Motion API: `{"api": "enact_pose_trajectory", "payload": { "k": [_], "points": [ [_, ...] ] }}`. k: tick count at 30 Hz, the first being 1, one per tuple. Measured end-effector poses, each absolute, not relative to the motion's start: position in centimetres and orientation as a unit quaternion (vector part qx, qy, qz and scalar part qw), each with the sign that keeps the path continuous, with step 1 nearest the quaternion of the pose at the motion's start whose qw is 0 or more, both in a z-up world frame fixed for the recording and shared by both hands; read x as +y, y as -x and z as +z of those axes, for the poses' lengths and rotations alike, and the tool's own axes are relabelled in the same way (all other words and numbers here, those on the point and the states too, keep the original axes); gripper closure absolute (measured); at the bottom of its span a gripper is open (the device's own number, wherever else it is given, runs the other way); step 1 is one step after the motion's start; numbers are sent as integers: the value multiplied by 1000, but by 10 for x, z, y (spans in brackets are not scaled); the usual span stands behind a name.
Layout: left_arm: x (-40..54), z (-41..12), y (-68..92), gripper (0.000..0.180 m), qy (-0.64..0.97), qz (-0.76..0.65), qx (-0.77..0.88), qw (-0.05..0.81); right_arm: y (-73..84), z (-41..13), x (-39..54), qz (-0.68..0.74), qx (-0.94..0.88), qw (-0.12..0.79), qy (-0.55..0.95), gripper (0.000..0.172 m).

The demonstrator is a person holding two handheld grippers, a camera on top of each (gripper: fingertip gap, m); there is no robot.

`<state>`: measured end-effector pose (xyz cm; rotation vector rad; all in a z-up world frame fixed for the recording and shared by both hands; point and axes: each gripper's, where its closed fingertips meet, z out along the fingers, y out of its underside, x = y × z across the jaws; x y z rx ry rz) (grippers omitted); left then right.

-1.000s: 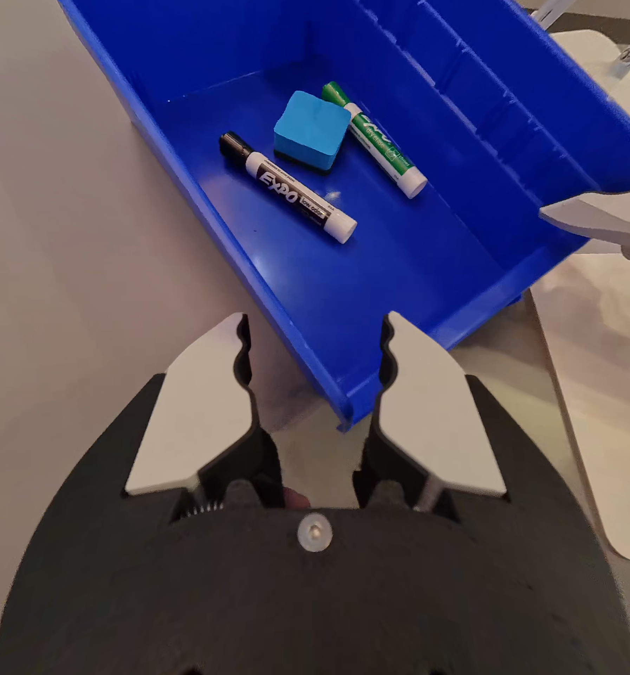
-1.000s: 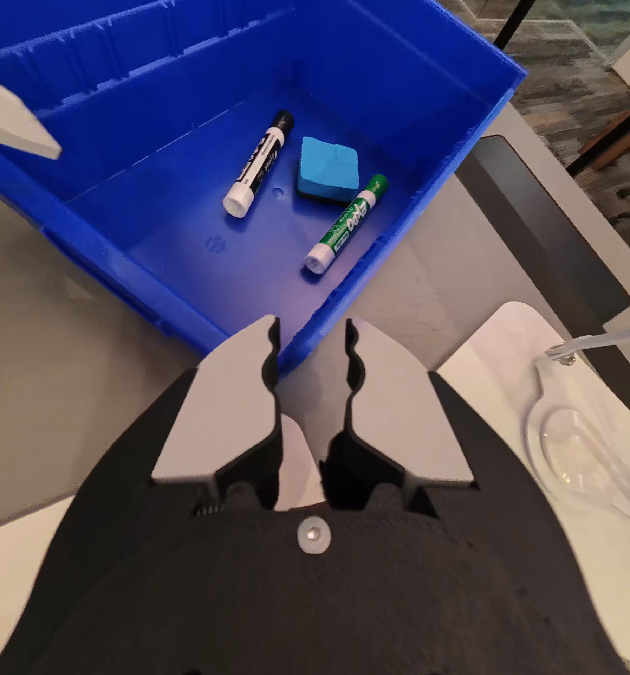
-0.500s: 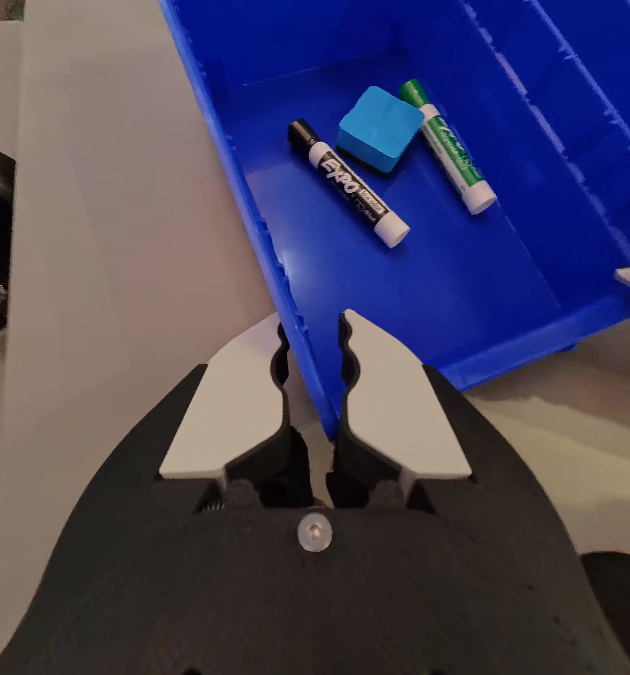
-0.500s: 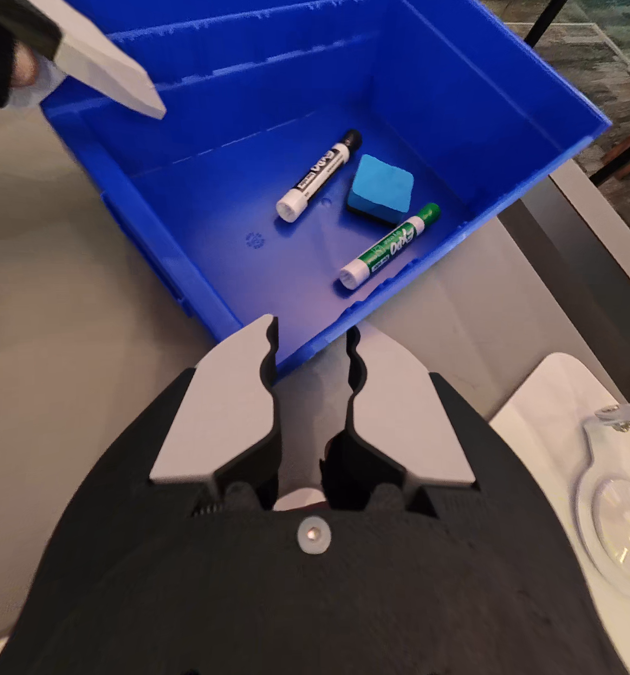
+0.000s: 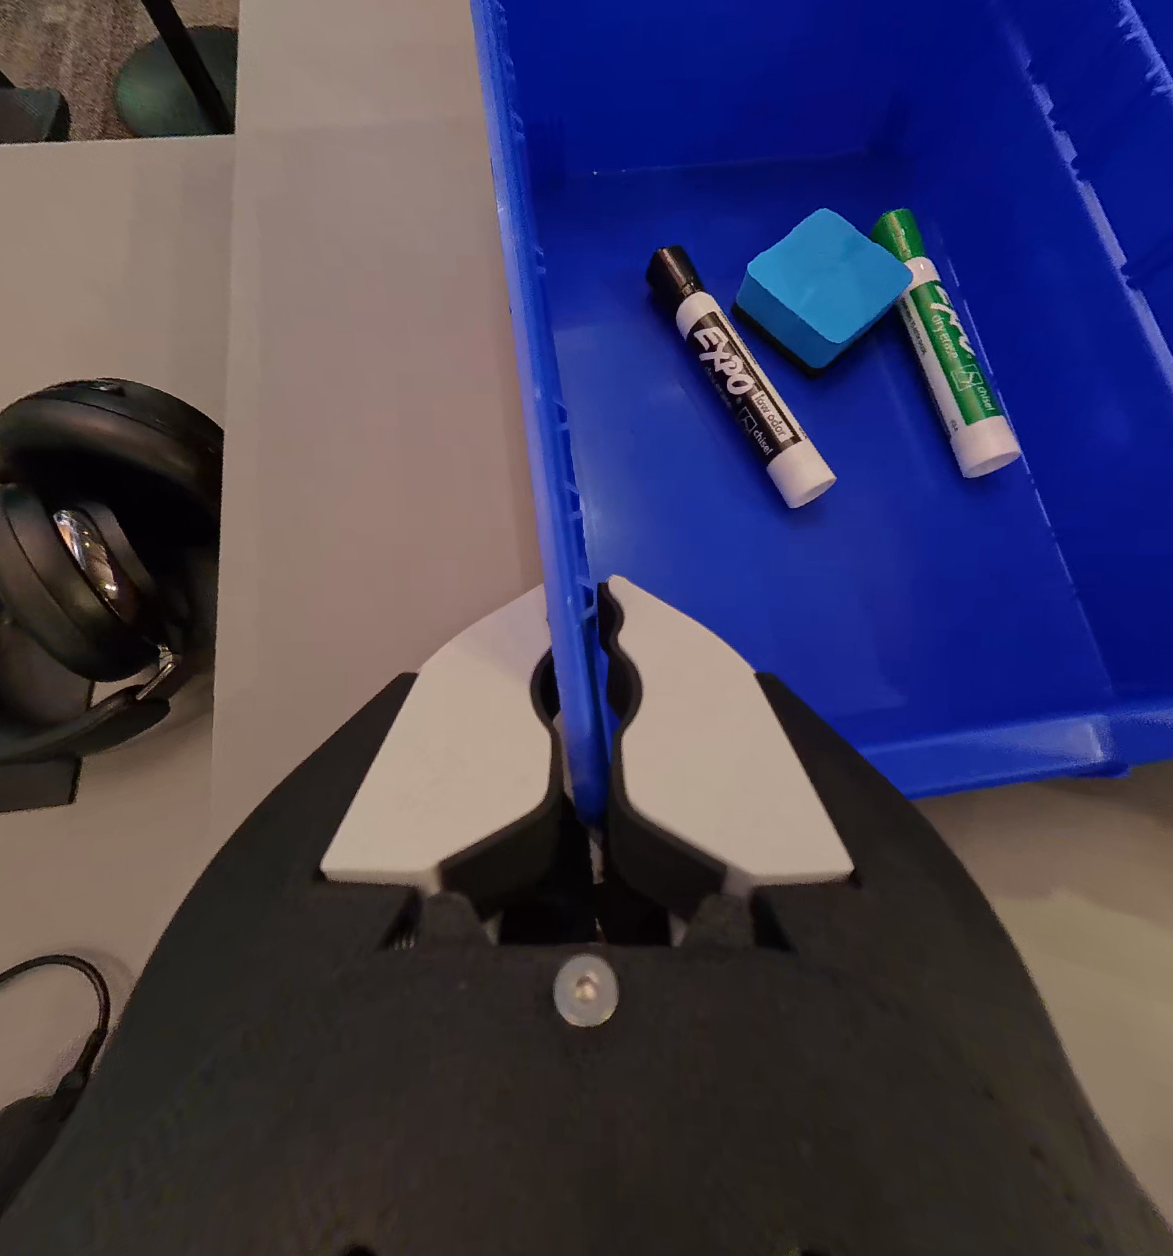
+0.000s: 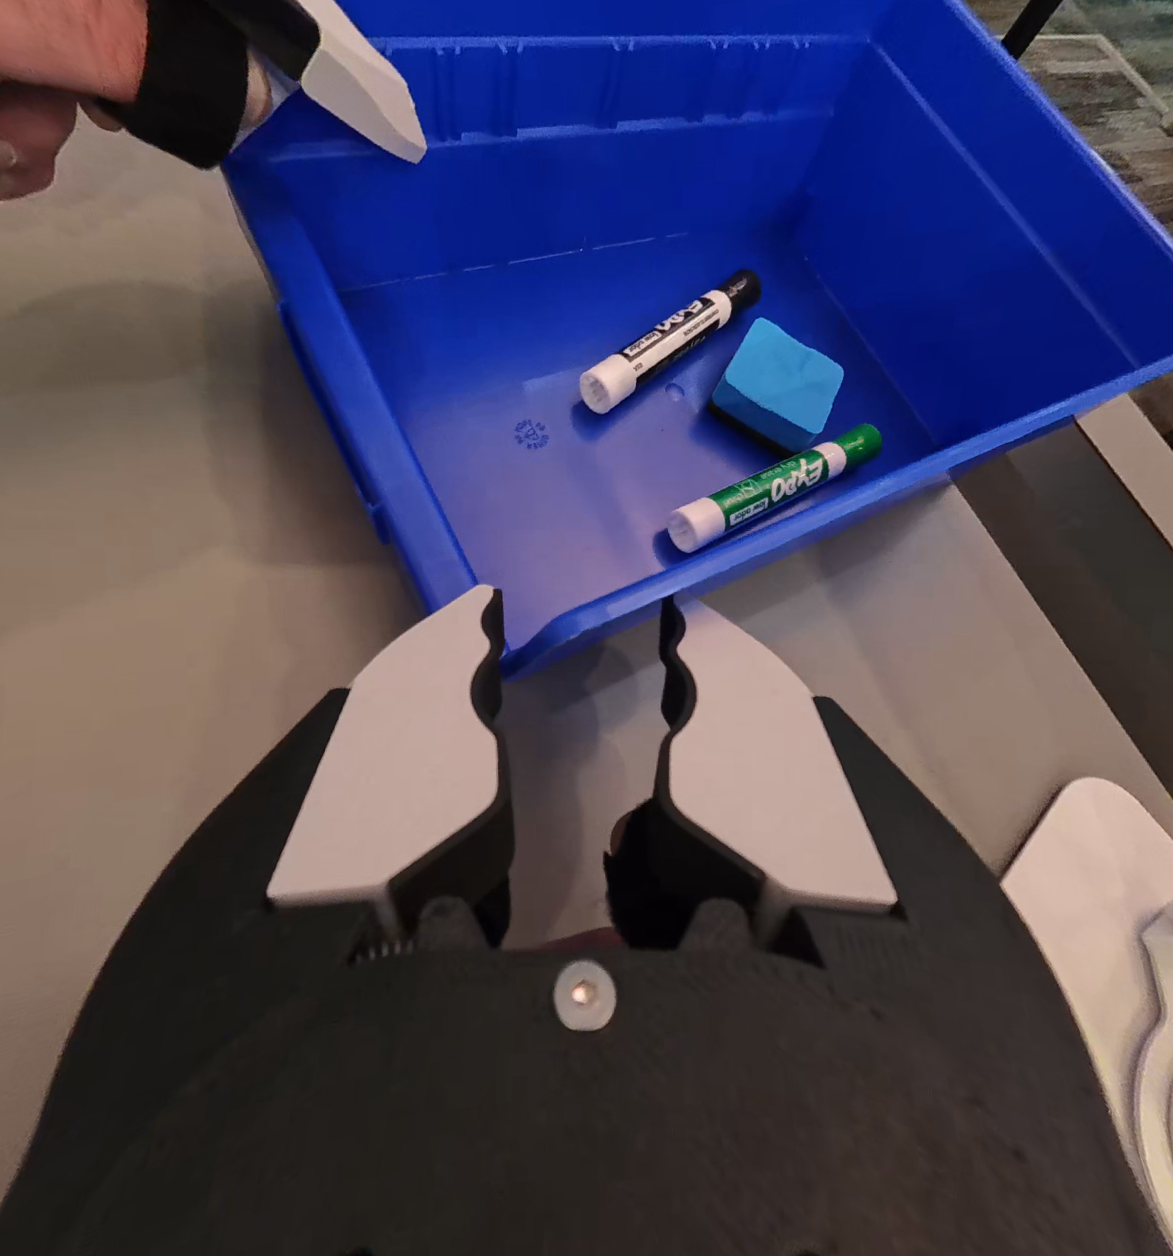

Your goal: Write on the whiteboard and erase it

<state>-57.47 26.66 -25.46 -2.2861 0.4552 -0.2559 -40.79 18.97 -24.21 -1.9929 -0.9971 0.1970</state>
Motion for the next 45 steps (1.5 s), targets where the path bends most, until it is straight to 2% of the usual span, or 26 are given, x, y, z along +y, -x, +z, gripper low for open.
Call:
{"api": "enact_pose_trajectory", "payload": {
  "k": [4, 6, 8, 11, 15, 18, 23, 31, 39, 45],
  "points": [
    [268, -254, 573, 165, 895, -124, 171, 393, 408, -242, 195, 83, -397, 435, 804, 127],
    [267, -251, 576, 142, 893, -145, 150, 398, 405, -241, 196, 87, -392, 433, 807, 116],
    [265, -238, 585, 130, 885, -156, 125, 421, 395, -235, 196, 86, -387, 438, 807, 103],
    [255, -205, 596, 124, 860, -166, 112, 469, 371, -212, 184, 81, -392, 461, 792, 108],
    [235, -158, 580, 136, 825, -184, 136, 516, 325, -175, 152, 84, -421, 494, 756, 117],
    [228, -129, 547, 139, 804, -176, 177, 540, 277, -149, 126, 97, -450, 509, 728, 129],
    [242, -93, 476, 136, 769, -185, 227, 569, 171, -112, 107, 79, -461, 547, 694, 150],
    [287, -45, 386, 135, 717, -221, 250, 612, 55, -79, 100, 128, -394, 625, 662, 161],
    [309, -50, 387, 135, 703, -141, 284, 636, 36, -103, 108, 134, -389, 633, 656, 164],
    [315, -62, 416, 136, 716, -157, 265, 626, 25, -108, 124, 143, -336, 660, 657, 164]
  ]
}}
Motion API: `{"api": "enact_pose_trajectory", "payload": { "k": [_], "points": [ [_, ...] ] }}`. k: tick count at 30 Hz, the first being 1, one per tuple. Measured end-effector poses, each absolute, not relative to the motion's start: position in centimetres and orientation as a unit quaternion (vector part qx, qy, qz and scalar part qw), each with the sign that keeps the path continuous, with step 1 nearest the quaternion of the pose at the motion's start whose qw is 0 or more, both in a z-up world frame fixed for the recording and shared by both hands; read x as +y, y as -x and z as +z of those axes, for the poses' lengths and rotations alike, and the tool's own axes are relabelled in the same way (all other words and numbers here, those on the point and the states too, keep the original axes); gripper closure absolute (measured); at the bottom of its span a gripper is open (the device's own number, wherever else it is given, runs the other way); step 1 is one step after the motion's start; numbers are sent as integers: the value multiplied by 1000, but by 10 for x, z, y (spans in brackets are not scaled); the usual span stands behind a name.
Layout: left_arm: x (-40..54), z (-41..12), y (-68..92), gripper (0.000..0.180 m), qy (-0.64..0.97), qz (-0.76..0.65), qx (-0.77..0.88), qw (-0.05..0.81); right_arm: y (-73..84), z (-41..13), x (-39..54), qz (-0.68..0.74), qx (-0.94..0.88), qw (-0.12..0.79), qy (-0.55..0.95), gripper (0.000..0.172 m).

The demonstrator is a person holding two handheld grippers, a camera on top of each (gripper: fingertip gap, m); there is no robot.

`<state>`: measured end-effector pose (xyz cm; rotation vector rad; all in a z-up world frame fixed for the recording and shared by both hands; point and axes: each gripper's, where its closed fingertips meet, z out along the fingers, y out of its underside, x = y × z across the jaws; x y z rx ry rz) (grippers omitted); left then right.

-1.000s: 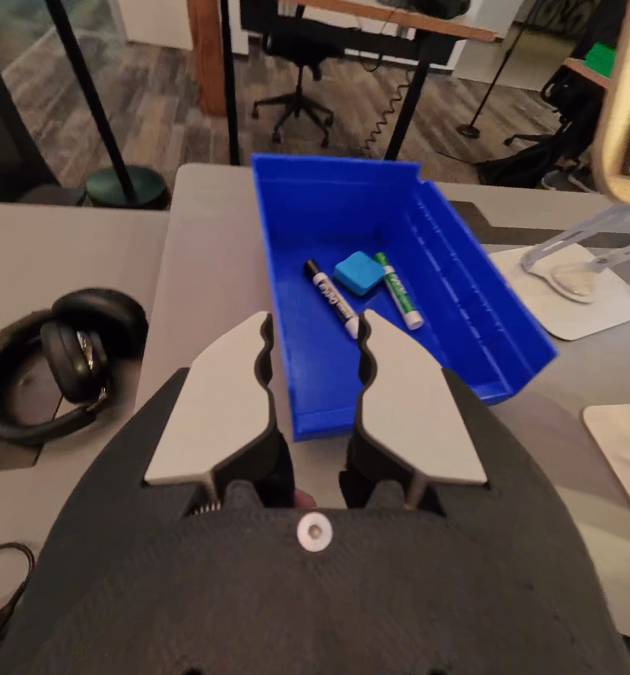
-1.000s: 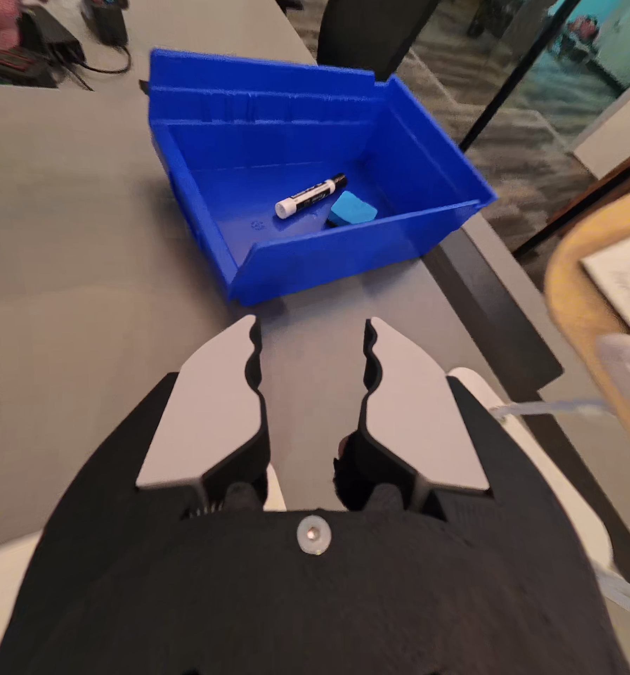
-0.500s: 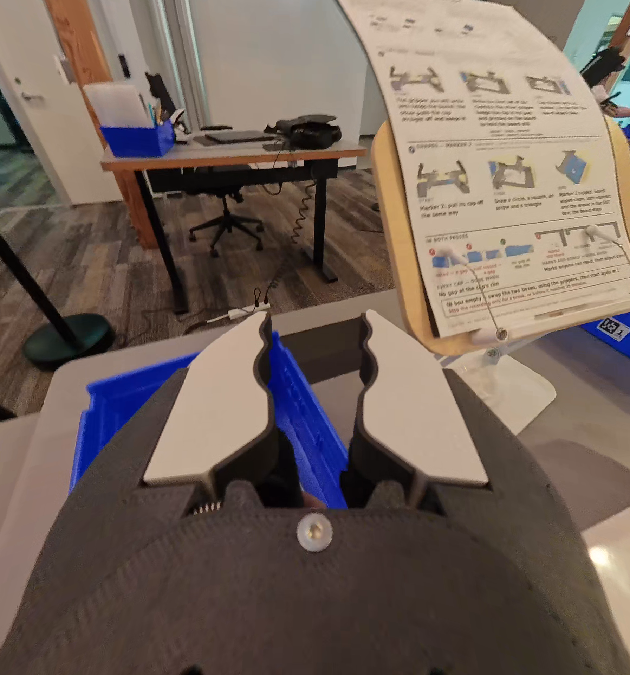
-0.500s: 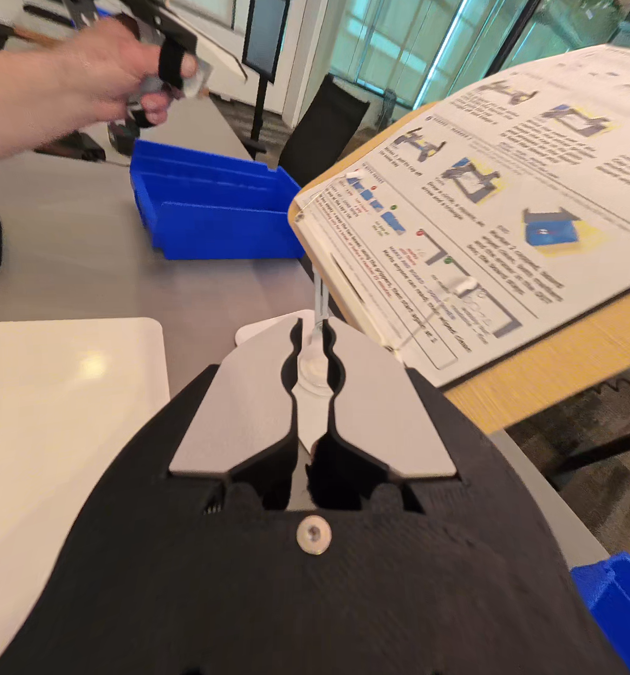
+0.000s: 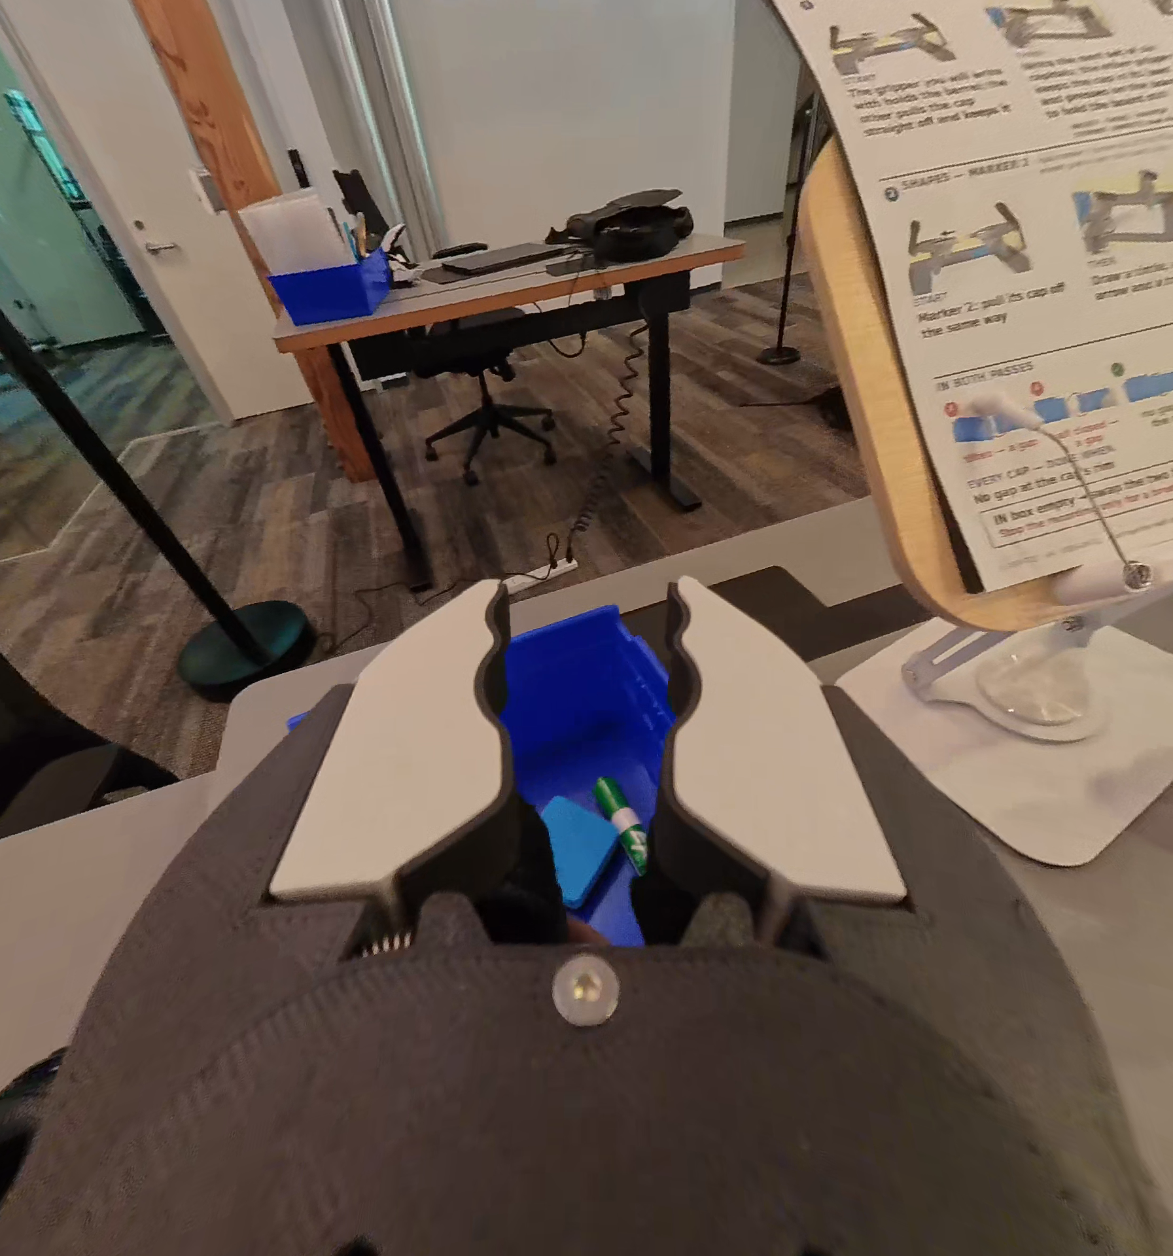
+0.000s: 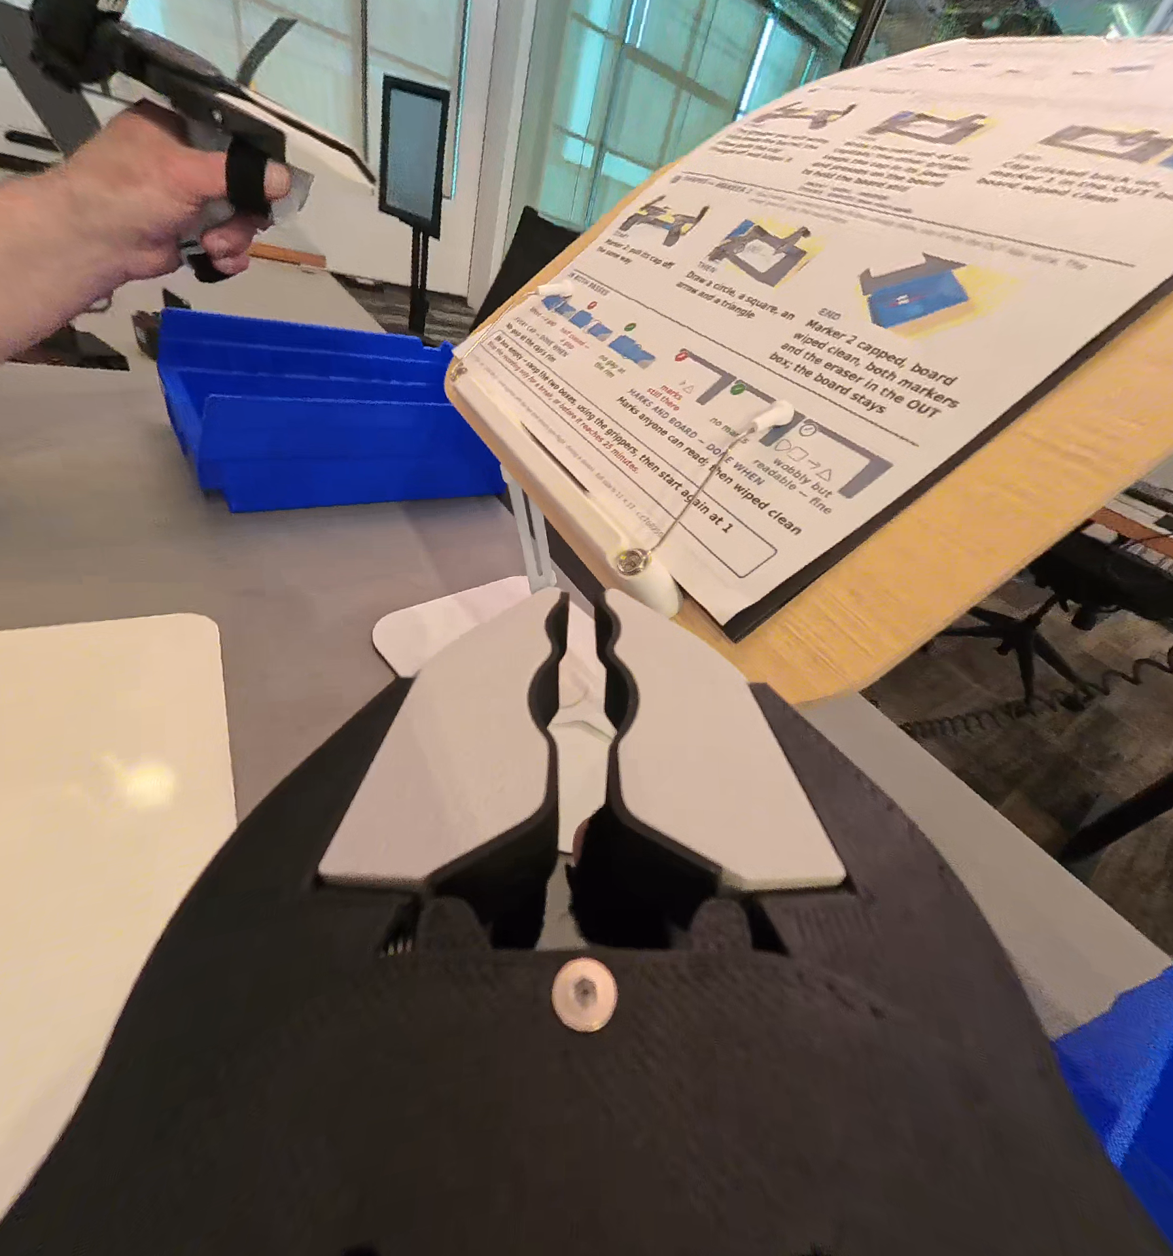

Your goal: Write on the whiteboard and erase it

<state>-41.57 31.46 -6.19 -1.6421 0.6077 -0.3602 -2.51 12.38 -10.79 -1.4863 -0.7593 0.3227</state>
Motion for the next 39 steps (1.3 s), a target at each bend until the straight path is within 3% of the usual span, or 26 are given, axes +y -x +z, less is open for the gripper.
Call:
{"api": "enact_pose_trajectory", "payload": {
  "k": [6, 11, 14, 19, 30, 39],
  "points": [
    [317, -69, 430, 137, 729, -149, 266, 613, 36, -122, 124, 149, -359, 648, 655, 164],
    [313, -65, 429, 136, 728, -143, 277, 611, 47, -101, 121, 198, -345, 655, 642, 164],
    [311, -63, 427, 136, 725, -148, 280, 612, 46, -107, 129, 133, -414, 622, 651, 161],
    [316, -80, 421, 136, 737, -135, 294, 593, 32, -93, 126, 143, -394, 668, 615, 167],
    [321, -103, 424, 132, 767, -110, 313, 549, 50, -65, 121, 190, -375, 677, 605, 163],
    [322, -182, 463, 126, 883, -113, 269, 368, 70, -87, 126, 186, -387, 656, 621, 161]
  ]
}}
